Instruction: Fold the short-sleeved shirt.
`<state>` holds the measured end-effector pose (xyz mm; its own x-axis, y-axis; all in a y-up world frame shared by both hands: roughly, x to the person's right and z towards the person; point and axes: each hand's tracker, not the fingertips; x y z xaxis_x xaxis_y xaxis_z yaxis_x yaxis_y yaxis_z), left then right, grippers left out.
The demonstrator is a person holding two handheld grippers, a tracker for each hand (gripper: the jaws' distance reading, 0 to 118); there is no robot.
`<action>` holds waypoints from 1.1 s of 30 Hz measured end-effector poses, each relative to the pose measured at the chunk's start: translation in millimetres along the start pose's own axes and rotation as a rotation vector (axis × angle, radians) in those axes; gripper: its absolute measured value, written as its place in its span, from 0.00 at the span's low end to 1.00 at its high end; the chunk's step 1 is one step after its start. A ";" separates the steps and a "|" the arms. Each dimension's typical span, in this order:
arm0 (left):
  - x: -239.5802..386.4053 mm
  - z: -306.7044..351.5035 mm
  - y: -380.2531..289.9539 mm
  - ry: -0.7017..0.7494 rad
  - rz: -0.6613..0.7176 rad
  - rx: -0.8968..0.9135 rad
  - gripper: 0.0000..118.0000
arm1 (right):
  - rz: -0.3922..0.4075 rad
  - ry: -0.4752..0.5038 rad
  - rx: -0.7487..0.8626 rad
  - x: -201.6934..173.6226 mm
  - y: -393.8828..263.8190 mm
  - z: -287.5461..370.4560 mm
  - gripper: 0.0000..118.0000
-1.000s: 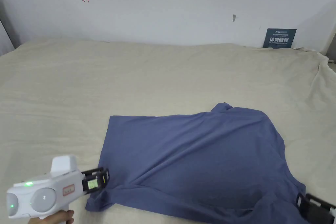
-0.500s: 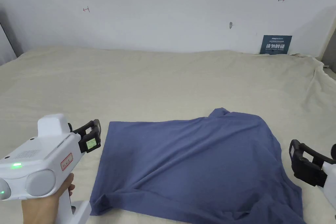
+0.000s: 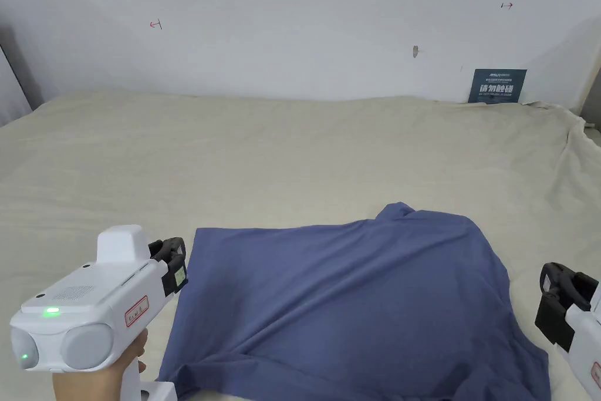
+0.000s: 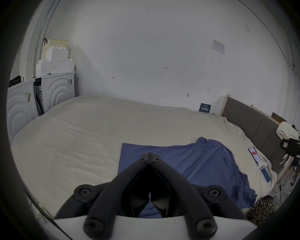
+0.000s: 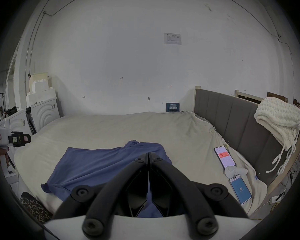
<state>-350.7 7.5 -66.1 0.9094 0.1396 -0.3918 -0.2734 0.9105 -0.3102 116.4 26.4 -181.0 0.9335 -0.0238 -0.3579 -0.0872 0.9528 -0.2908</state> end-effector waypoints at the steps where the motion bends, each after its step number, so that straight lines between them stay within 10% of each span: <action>1: -2.4 -7.7 4.0 -0.002 0.000 -0.011 0.00 | -0.004 0.001 -0.001 0.9 1.0 -4.3 0.00; 11: -27.8 -147.0 43.4 -0.021 0.035 -0.234 0.04 | 0.005 0.010 -0.051 9.8 7.9 -82.5 0.00; 13: -30.6 -183.7 47.3 -0.001 0.039 -0.310 0.17 | 0.004 0.010 -0.065 12.8 8.5 -99.9 0.00; 17: -43.7 -262.0 46.5 0.069 0.104 -0.454 0.78 | 0.004 0.004 -0.100 14.1 6.7 -132.0 0.00; 25: -68.8 -356.8 22.6 0.188 0.046 -0.547 0.79 | 0.028 -0.028 -0.161 18.6 -5.0 -176.1 0.00; 33: -69.1 -377.4 -13.5 0.180 0.026 -0.617 0.45 | 0.040 -0.039 -0.209 6.4 -9.8 -187.8 0.00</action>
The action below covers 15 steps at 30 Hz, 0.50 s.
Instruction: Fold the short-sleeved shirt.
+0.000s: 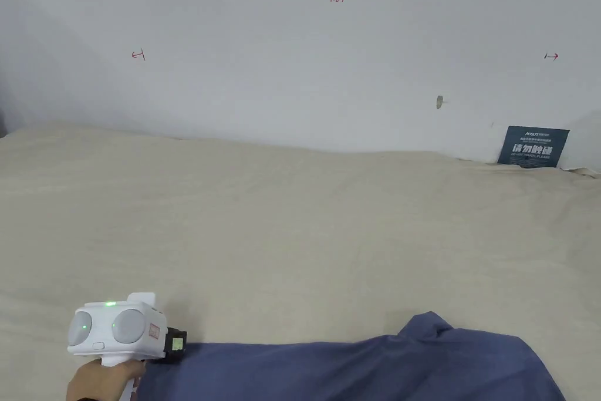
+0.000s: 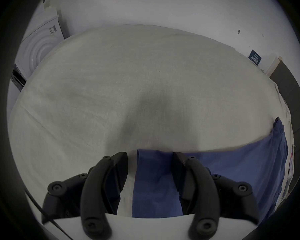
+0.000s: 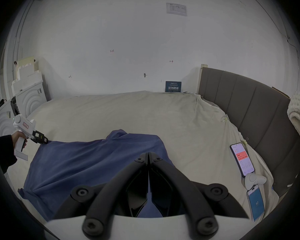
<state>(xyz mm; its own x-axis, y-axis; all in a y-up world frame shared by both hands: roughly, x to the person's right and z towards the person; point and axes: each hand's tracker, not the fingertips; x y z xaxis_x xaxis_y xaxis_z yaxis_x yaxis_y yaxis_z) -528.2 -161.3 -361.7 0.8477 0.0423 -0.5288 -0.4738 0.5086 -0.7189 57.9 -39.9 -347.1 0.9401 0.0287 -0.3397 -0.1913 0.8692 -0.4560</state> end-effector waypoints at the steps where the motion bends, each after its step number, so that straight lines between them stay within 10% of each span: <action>1: -0.3 0.6 1.6 -0.007 0.004 0.002 0.41 | 0.004 0.001 -0.004 0.1 0.2 -1.5 0.00; 6: -5.0 6.1 7.8 -0.037 0.000 0.012 0.01 | -0.023 0.023 -0.045 6.3 5.7 -12.8 0.00; 15: -9.5 69.8 0.2 -0.180 -0.040 0.164 0.00 | -0.107 0.090 -0.165 37.8 52.5 -110.3 0.00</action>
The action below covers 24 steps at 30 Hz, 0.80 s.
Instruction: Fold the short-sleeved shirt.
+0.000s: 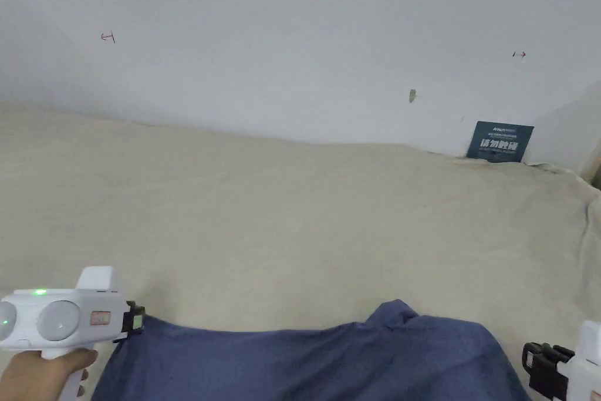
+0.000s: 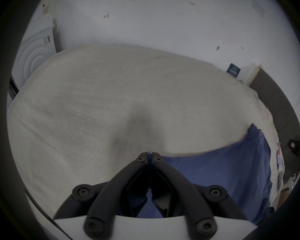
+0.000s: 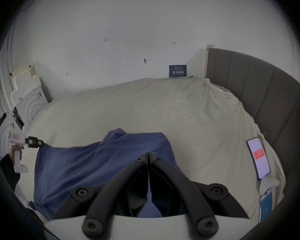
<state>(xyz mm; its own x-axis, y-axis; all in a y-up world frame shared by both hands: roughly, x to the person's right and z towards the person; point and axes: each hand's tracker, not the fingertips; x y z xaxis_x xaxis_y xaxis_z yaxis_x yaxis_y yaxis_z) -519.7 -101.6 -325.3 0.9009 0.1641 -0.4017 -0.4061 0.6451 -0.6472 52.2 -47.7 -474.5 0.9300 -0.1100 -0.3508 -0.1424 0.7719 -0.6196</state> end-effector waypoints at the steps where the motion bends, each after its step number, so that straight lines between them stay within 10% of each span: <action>1: 1.3 5.4 -0.6 -0.006 -0.008 0.007 0.00 | 0.006 -0.011 -0.016 1.5 6.9 -12.0 0.00; 5: -4.8 30.1 3.5 -0.049 0.013 0.055 0.00 | 0.066 -0.052 -0.130 7.6 27.4 -70.9 0.10; 8: -5.8 37.7 5.6 -0.056 0.008 0.064 0.00 | 0.039 -0.065 -0.197 14.8 31.7 -112.4 0.68; 9: -1.9 42.0 6.0 -0.060 0.002 0.064 0.00 | 0.018 -0.061 -0.203 17.7 33.1 -125.4 0.72; 15: 0.1 35.0 6.3 -0.051 -0.018 0.051 0.00 | 0.045 -0.083 -0.295 13.0 27.0 -168.5 0.71; 21: -4.6 23.0 1.4 -0.043 -0.008 0.037 0.00 | 0.063 -0.063 -0.369 3.7 5.2 -185.5 0.48; 24: -4.9 22.2 -0.7 -0.037 -0.012 0.033 0.00 | 0.074 -0.035 -0.335 8.1 6.0 -181.9 0.04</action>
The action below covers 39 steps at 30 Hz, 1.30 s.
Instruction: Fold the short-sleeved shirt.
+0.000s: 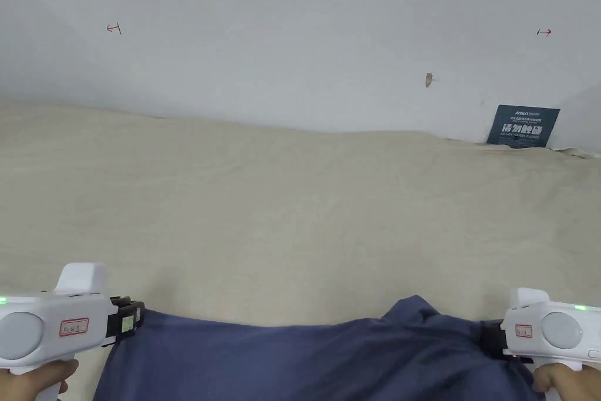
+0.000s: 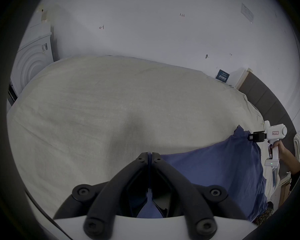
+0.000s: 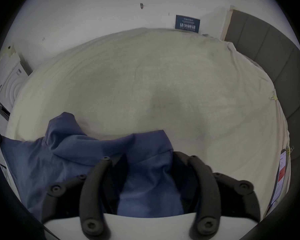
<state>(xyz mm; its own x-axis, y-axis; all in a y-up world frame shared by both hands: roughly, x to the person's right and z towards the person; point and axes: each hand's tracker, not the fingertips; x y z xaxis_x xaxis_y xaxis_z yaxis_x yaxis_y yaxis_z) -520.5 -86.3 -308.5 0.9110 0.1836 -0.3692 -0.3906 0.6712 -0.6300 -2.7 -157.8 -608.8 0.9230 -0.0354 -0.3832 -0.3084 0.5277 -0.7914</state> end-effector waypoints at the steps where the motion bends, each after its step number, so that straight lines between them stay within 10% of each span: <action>1: 3.7 3.1 -2.0 0.003 0.001 0.000 0.00 | 0.009 0.009 0.008 -0.4 0.1 3.0 0.03; 19: 9.0 120.0 33.9 0.076 0.074 0.216 0.00 | 0.095 0.097 0.400 -5.9 3.8 243.8 0.03; 39: 76.7 270.0 254.6 0.118 -0.046 0.612 0.00 | 0.033 0.063 0.901 -6.2 143.4 443.8 0.03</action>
<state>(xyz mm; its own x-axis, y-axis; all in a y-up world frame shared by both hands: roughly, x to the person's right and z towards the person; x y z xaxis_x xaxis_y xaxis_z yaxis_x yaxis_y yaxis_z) -514.4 292.6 -312.8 0.8907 0.0881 -0.4460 -0.1735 0.9727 -0.1542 49.5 294.7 -508.6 0.8943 -0.0411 -0.4455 -0.0125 0.9931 -0.1167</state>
